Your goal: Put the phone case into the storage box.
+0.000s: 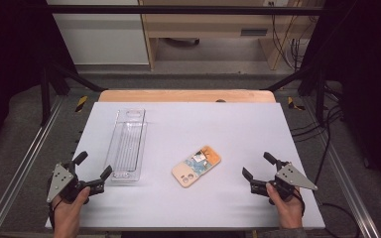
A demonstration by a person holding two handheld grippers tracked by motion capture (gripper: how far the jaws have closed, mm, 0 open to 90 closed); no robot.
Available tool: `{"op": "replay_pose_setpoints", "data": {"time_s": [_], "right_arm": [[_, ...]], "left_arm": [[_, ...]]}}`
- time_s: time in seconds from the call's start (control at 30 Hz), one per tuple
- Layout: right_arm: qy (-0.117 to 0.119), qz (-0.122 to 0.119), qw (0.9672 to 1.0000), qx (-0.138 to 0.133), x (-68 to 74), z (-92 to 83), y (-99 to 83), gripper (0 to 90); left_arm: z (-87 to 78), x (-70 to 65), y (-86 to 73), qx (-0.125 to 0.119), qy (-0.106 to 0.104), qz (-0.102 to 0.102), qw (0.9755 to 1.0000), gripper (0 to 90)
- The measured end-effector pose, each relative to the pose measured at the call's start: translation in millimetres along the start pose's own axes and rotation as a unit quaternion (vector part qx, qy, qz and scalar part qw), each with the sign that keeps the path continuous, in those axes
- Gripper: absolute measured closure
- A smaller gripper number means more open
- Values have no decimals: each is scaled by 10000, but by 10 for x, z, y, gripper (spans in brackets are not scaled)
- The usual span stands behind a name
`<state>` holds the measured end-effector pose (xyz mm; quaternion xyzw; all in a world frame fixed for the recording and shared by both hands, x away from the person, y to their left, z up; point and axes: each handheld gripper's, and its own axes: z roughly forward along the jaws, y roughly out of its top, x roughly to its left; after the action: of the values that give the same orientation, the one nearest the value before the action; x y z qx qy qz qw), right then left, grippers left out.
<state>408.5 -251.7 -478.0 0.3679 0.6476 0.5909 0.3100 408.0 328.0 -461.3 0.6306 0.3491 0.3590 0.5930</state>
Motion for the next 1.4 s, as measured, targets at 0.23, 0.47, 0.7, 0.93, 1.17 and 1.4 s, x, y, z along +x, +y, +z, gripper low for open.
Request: {"op": "replay_pose_setpoints", "data": {"time_s": [0.23,0.47,0.7,0.93,1.17,1.4], "right_arm": [[-81,20,9998,155,-17,6,-24,61],[-190,-42,9992,339,24,38,-3,50],[-321,108,9983,465,45,110,159,49],[-375,-23,9970,672,11,152,404,57],[-382,-217,9950,897,26,250,592,86],[-285,-283,9925,1154,-50,457,722,117]], "left_arm": [[1,21,4,9,47,-53,10000,6],[14,-11,-6,50,12,-68,10000,7],[32,-24,-15,91,-7,-107,9999,7],[44,-50,-8,120,-67,-104,9999,6],[40,-51,-1,116,-71,-105,9999,6],[19,-62,19,82,-85,-128,9998,5]]}}
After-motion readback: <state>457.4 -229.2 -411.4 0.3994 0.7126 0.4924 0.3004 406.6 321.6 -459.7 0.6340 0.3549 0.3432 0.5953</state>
